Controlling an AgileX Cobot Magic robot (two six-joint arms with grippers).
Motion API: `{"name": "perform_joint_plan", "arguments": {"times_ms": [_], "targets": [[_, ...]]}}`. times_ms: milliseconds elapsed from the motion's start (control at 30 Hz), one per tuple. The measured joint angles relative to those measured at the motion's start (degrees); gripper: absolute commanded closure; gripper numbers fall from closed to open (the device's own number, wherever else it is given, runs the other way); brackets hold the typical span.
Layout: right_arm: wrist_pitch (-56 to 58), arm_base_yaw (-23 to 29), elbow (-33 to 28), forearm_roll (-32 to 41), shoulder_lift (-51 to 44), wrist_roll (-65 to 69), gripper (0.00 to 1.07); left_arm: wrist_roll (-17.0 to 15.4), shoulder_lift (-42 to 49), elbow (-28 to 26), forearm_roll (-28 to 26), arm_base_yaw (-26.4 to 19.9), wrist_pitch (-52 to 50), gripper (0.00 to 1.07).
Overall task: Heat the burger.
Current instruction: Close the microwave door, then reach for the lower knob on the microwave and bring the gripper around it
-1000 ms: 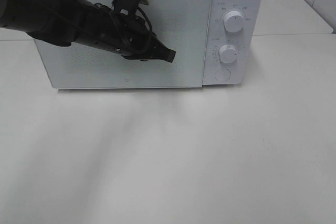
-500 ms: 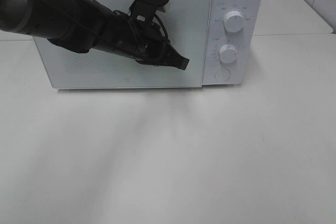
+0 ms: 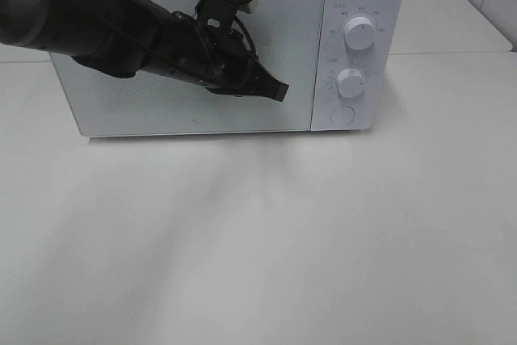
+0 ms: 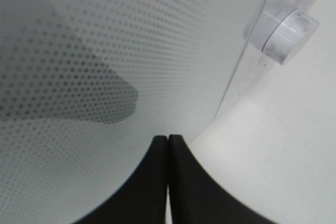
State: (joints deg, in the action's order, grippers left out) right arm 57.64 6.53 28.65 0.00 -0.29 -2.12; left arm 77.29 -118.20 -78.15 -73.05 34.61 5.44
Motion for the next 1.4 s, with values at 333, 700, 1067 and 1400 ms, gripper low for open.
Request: {"name": "perform_joint_plan", "arguments": {"times_ms": [333,700,1067,1400], "targets": [[0.00,0.00,0.00,0.00,0.00,0.00,0.45,-4.07,5.96,-1.55,15.18,-1.66,11.97,1.06],[0.00,0.00,0.00,0.00,0.00,0.00,0.45,-38.67,11.80,-1.78,51.62,-2.23,34.78,1.06],[0.00,0.00,0.00,0.00,0.00,0.00,0.45,-61.88,23.09,-0.63,61.13,-7.56,52.14,1.06],[0.00,0.00,0.00,0.00,0.00,0.00,0.45,-64.17,40.85,9.91,61.71,-17.88,53.00,1.06]]}}
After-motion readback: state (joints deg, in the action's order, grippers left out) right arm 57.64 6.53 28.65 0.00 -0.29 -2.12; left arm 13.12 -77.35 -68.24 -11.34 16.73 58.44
